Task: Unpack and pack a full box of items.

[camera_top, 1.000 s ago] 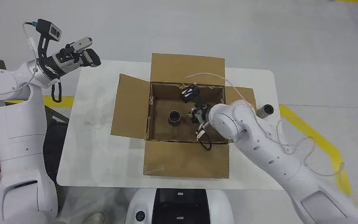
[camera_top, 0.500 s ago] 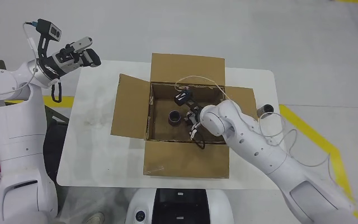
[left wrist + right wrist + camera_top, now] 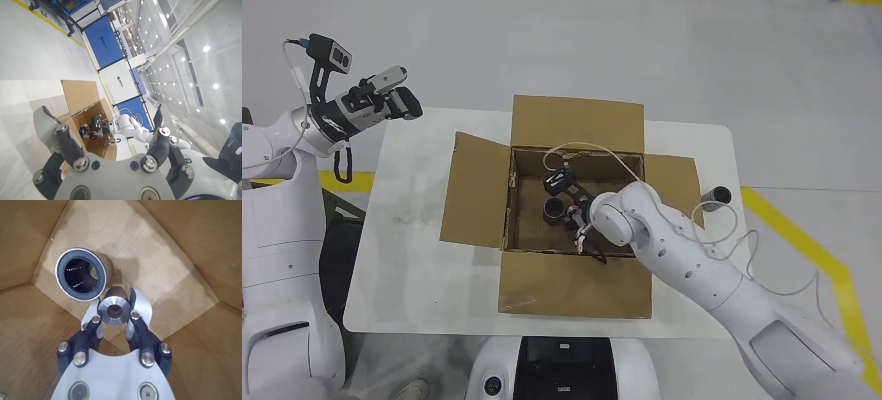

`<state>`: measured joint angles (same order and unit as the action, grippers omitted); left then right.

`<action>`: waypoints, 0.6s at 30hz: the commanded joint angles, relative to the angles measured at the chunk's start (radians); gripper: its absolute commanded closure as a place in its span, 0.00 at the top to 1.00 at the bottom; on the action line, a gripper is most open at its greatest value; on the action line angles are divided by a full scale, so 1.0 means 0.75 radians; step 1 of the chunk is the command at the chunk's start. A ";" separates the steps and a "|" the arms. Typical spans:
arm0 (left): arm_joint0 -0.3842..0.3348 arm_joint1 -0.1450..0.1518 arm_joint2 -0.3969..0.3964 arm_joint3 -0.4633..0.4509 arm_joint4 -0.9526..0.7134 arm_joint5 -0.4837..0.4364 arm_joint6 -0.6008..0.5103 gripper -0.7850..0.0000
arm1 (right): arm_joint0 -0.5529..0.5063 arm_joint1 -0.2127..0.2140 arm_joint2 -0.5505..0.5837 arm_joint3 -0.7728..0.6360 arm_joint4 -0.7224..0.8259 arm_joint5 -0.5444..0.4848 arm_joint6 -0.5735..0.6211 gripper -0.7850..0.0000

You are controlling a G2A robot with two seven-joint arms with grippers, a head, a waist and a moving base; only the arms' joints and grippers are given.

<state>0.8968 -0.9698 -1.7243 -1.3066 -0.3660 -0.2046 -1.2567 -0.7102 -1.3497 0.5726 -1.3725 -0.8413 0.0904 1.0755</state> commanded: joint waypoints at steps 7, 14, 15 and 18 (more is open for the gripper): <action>0.000 0.000 0.000 0.000 0.000 0.000 0.000 1.00 | 0.001 -0.018 0.002 0.021 -0.019 -0.009 -0.006 0.76; 0.000 0.000 0.000 0.000 0.000 0.000 0.000 1.00 | -0.009 -0.025 0.019 0.013 -0.040 -0.018 0.006 0.87; 0.000 0.000 0.000 0.000 0.000 0.000 0.000 1.00 | -0.012 -0.024 0.026 -0.001 -0.044 -0.020 0.011 0.87; 0.000 0.000 0.000 0.000 0.000 0.000 0.000 1.00 | -0.028 -0.014 0.060 -0.056 -0.058 -0.024 0.030 0.89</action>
<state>0.8968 -0.9698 -1.7243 -1.3066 -0.3660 -0.2046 -1.2567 -0.7277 -1.3624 0.6102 -1.4040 -0.8833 0.0728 1.0933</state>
